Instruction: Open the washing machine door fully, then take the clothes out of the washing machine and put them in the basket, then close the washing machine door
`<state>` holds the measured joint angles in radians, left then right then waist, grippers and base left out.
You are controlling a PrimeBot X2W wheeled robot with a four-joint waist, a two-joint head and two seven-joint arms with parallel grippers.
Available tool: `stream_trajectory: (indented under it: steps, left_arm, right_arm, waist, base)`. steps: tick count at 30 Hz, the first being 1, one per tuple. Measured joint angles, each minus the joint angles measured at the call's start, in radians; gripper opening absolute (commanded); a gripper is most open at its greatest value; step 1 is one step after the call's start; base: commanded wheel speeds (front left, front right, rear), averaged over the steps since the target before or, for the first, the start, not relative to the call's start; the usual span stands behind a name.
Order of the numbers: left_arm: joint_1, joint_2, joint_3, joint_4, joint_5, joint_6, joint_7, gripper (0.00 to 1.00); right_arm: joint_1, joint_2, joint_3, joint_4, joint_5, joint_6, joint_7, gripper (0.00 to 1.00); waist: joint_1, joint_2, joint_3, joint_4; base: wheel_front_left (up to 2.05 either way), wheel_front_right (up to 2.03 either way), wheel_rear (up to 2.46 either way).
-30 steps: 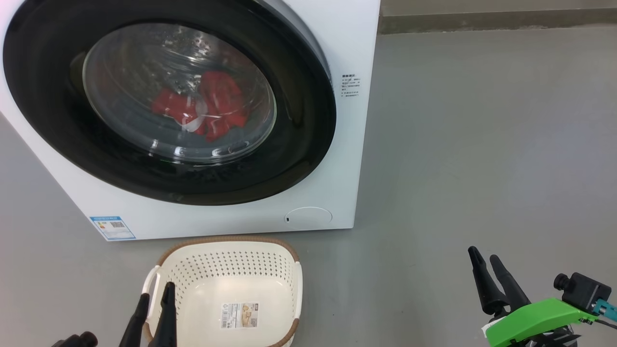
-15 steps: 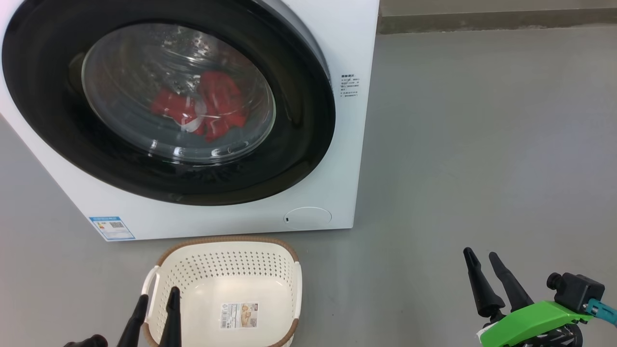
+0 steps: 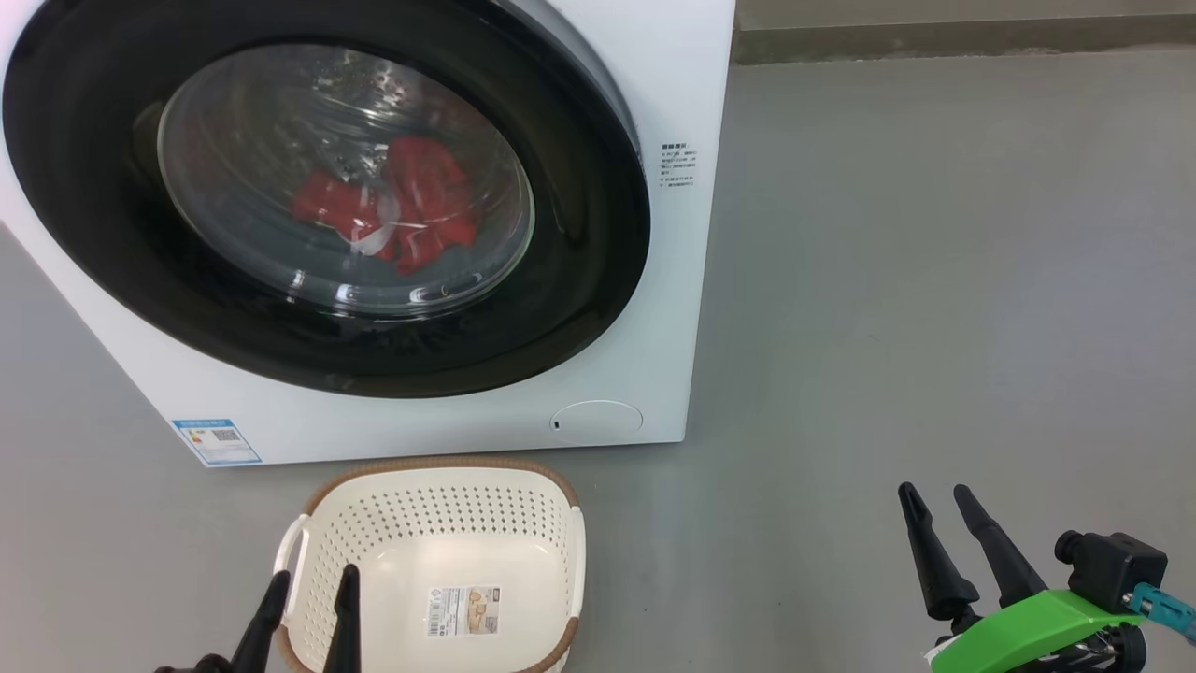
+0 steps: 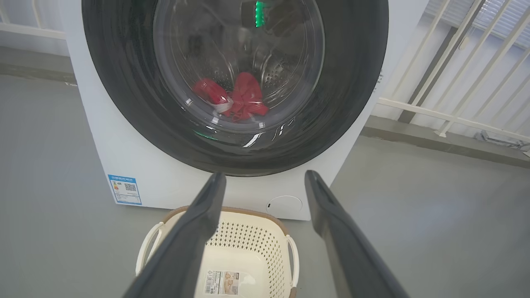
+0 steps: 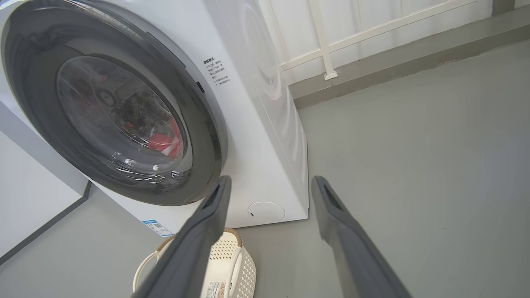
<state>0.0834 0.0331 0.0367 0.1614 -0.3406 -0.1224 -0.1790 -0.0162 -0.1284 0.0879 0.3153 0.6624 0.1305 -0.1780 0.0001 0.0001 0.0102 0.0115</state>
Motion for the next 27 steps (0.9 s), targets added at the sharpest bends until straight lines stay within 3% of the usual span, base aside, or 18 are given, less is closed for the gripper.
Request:
stream_trajectory:
  steps: [22, 27]
  left_arm:
    - [0.02, 0.007, 0.004, -0.013, 0.256, 0.0, -0.062, 1.0]
    - [0.02, 0.007, 0.011, -0.002, 0.261, 0.0, -0.071, 1.0]
  right_arm:
    - [0.037, -0.002, -0.016, -0.004, -0.182, 0.0, -0.063, 1.0]
    - [0.037, -0.002, -0.016, -0.004, -0.198, 0.0, -0.07, 1.0]
  waist:
    - [0.0, 0.0, 0.005, -0.006]
    - [0.0, -0.0001, 0.007, -0.007]
  base:
    - [0.0, 0.0, 0.0]
    - [0.0, 0.0, 0.0]
